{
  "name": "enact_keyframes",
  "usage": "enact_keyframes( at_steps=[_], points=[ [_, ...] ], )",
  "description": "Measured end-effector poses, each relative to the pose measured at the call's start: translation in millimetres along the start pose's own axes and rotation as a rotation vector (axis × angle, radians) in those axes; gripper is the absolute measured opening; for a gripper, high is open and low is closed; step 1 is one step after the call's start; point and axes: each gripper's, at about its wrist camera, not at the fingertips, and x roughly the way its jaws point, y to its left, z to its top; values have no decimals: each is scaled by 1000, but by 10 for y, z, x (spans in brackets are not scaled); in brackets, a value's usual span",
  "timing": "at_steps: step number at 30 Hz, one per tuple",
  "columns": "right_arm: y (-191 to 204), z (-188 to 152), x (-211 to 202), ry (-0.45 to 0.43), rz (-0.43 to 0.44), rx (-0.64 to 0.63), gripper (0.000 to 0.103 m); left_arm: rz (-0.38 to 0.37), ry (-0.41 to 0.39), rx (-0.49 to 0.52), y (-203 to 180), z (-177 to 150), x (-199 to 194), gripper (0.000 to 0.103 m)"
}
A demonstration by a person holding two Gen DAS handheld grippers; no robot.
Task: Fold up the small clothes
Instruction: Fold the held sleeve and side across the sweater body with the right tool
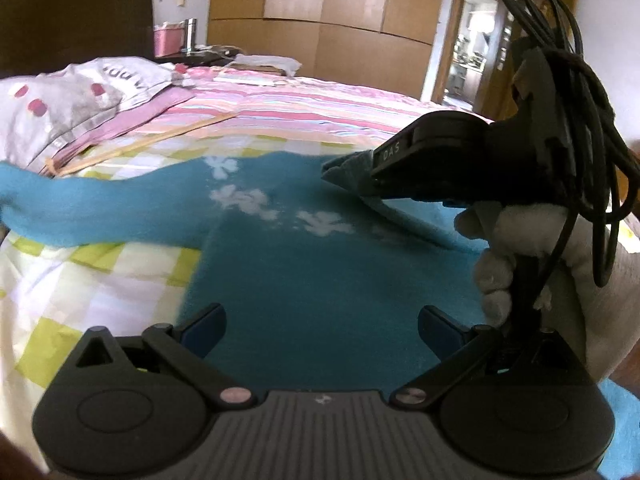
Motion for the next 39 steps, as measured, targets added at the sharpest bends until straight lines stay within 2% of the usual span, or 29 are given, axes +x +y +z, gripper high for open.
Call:
enact_keyframes(
  at_steps=[11, 16, 20, 25, 29, 33, 35, 39],
  points=[
    [289, -39, 295, 60, 84, 20, 8, 34, -18, -33, 167, 16, 51, 103],
    [242, -128, 391, 101, 99, 25, 10, 46, -21, -30, 190, 8, 77, 103],
    [243, -136, 330, 106, 129, 5, 16, 53, -34, -25, 194, 5, 70, 103],
    [264, -164, 152, 94, 204, -14, 17, 57, -51, -26, 205, 7, 58, 103],
    [274, -188, 89, 63, 194, -56, 17, 71, -66, -32, 258, 31, 49, 103],
    [200, -228, 220, 108, 144, -34, 15, 128, -116, -50, 416, 115, -8, 103],
    [200, -252, 205, 108, 146, -37, 17, 165, -138, -81, 557, 170, -23, 103],
    [261, -265, 132, 104, 151, -53, 17, 282, -176, -171, 978, 272, -56, 103]
  ],
)
